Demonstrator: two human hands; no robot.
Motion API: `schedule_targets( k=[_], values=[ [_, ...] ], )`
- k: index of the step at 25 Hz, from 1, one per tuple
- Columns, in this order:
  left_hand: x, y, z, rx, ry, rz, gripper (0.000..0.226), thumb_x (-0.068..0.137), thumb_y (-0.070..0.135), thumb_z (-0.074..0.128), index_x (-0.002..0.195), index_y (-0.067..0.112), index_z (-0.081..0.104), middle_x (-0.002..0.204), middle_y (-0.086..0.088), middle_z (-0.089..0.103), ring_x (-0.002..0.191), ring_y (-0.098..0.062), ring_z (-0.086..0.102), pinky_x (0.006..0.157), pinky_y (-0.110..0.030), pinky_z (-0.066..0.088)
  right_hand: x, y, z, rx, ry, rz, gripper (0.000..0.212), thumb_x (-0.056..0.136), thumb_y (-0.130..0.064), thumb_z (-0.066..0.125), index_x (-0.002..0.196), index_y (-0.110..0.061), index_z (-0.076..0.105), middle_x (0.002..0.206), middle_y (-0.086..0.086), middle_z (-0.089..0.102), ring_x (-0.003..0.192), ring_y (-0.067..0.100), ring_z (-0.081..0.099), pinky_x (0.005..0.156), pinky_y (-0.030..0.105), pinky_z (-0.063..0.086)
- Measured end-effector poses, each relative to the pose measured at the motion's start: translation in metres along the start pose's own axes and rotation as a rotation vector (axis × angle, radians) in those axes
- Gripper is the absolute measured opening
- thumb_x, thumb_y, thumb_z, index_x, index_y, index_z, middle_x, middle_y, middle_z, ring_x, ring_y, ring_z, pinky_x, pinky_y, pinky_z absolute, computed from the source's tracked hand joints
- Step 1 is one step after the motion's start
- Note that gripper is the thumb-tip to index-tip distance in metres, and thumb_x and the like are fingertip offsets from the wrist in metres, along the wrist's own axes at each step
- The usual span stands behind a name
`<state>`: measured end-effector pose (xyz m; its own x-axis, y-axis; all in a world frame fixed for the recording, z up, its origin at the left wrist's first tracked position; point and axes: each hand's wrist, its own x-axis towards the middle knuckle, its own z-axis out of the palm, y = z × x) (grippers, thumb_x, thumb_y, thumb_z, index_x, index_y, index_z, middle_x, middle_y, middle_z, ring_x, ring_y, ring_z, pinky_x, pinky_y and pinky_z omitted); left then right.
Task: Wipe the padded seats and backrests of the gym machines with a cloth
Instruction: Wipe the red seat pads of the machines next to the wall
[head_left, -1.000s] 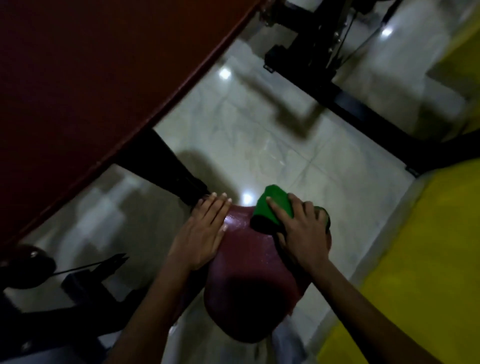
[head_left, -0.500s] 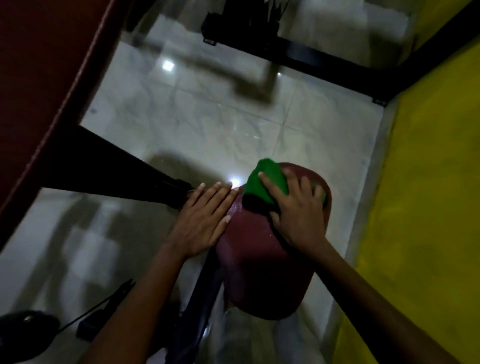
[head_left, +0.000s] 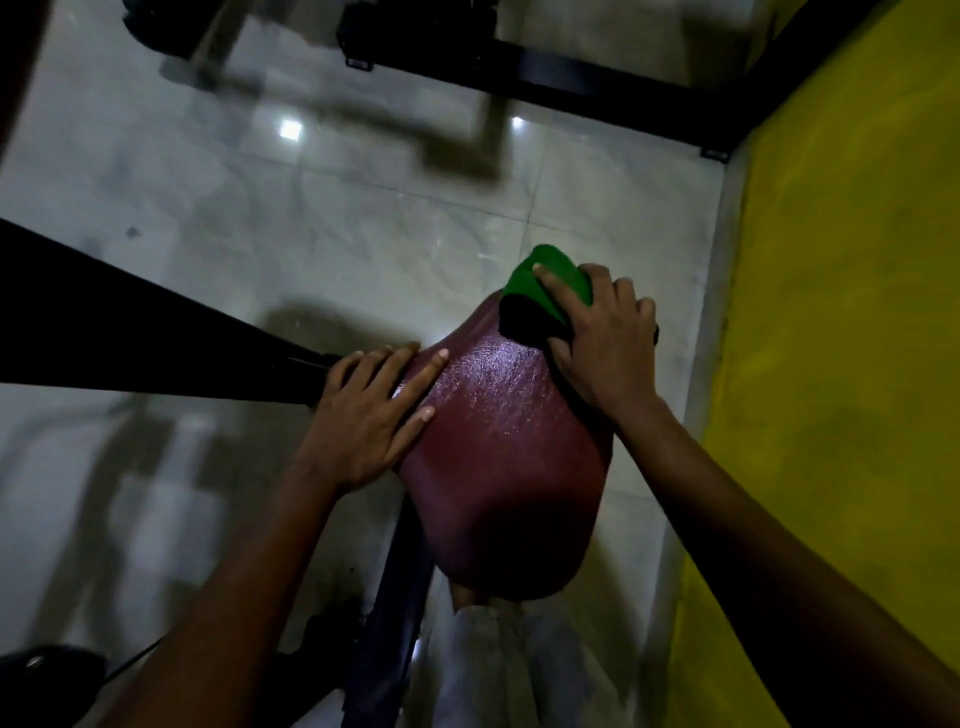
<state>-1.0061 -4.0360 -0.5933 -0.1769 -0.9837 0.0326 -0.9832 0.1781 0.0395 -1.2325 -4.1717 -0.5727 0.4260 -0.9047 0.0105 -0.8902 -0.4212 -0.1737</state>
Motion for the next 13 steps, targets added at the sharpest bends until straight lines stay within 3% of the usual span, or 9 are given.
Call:
schedule_targets(
  k=[5, 8, 13],
  values=[
    [0.000, -0.001, 0.003, -0.001, 0.011, 0.006, 0.052, 0.099, 0.045, 0.028, 0.145, 0.024, 0.039, 0.136, -0.011, 0.052, 0.116, -0.031, 0.051, 0.099, -0.042, 0.032, -0.083, -0.009, 0.007, -0.028, 0.033, -0.084, 0.072, 0.074, -0.043, 0.054, 0.143, -0.036, 0.033, 0.131, 0.015, 0.048, 0.100, 0.031, 0.043, 0.078, 0.041, 0.037],
    [-0.001, -0.002, 0.005, 0.012, 0.012, 0.013, 0.053, 0.099, 0.046, 0.029, 0.146, 0.023, 0.038, 0.137, -0.011, 0.051, 0.116, -0.032, 0.052, 0.099, -0.042, 0.033, -0.066, 0.011, 0.004, -0.111, 0.007, -0.223, 0.073, 0.071, -0.042, 0.048, 0.142, -0.036, 0.034, 0.129, 0.017, 0.050, 0.097, 0.032, 0.044, 0.075, 0.040, 0.036],
    [-0.002, 0.001, 0.005, 0.008, 0.006, -0.004, 0.054, 0.099, 0.047, 0.029, 0.146, 0.023, 0.038, 0.139, -0.012, 0.050, 0.120, -0.032, 0.049, 0.100, -0.043, 0.033, -0.004, 0.014, -0.006, 0.017, -0.082, 0.100, 0.066, 0.084, -0.028, 0.059, 0.145, -0.031, 0.034, 0.132, 0.019, 0.044, 0.110, 0.037, 0.044, 0.087, 0.044, 0.034]
  ],
)
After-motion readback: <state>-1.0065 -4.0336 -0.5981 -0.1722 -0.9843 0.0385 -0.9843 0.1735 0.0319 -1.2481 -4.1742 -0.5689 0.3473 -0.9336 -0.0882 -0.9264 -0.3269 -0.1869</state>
